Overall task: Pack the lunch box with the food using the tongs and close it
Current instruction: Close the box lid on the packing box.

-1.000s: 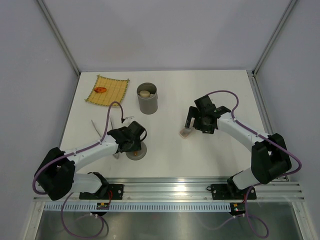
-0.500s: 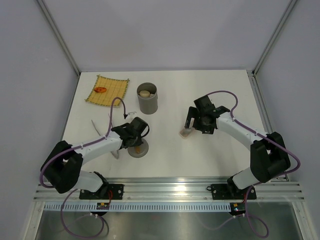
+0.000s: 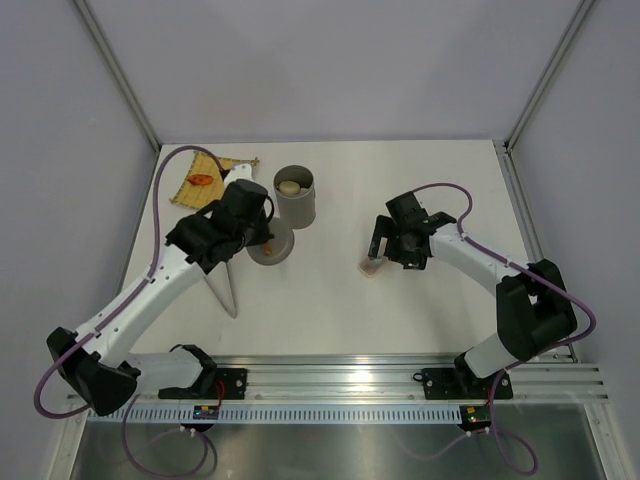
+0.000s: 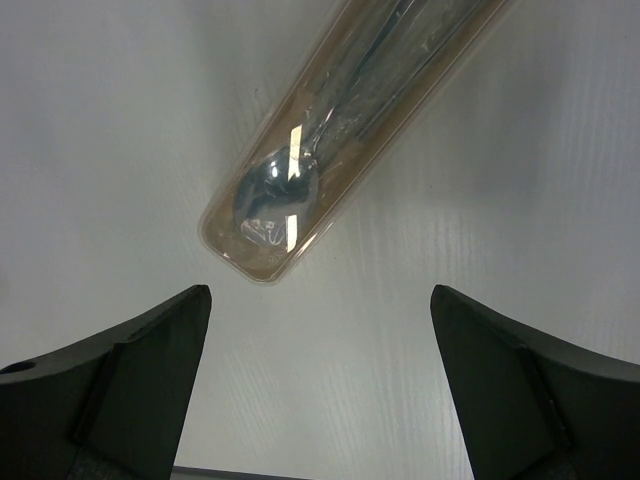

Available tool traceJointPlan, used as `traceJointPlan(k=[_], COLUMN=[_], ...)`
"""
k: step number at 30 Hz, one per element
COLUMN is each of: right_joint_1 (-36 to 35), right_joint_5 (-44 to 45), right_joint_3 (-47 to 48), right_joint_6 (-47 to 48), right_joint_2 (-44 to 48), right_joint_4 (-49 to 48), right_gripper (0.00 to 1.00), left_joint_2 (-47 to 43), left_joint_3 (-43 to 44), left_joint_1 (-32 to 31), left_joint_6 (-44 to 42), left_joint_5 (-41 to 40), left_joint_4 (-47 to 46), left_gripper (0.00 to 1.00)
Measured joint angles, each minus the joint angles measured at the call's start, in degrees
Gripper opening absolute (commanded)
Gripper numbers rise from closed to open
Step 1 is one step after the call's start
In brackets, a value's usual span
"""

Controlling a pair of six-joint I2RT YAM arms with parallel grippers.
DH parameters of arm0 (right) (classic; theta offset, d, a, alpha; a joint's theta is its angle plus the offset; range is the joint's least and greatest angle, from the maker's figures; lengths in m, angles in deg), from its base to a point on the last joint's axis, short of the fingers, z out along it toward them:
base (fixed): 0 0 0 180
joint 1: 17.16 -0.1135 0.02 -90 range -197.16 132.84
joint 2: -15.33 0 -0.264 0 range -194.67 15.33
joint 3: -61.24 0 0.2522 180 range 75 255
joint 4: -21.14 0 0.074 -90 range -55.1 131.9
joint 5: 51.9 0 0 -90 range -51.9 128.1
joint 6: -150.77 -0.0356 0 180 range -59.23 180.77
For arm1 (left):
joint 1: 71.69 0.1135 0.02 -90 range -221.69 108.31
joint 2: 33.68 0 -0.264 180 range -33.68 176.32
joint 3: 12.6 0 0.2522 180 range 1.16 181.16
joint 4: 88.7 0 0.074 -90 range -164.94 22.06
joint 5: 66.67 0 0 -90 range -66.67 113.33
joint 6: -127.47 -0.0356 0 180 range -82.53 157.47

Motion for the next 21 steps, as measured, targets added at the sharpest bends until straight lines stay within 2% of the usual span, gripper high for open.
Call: traceJointPlan(k=[8,14,18,21], right_joint_1=[0.0,0.0,0.0,0.0], right_joint_5=[0.0,0.0,0.0,0.2], right_joint_3=[0.0,0.6,1.2,1.6], right_joint_6=[0.0,0.0,0.0,0.0], right_joint_2=[-0.2,-0.2,-0.2,-0.2], right_joint_4=[-0.1,0.2,0.5,0.8], right_gripper=[0.99,0.99,1.0,0.99], left_joint_2=[8.1,24.6,36.9,43.4], left_joint_3=[23.3,43.4,57.8,64.9], left_joint_1=[5.3,10.1,11.2,11.3], left_joint_6=[-7.3,-12.3,-14.8,-16.1], left_joint_5=[0.9,4.2,6.8,7.8], left_joint_4=[4.9,8.3,11.5,13.2], left_gripper=[0.0,0.0,0.0,0.0])
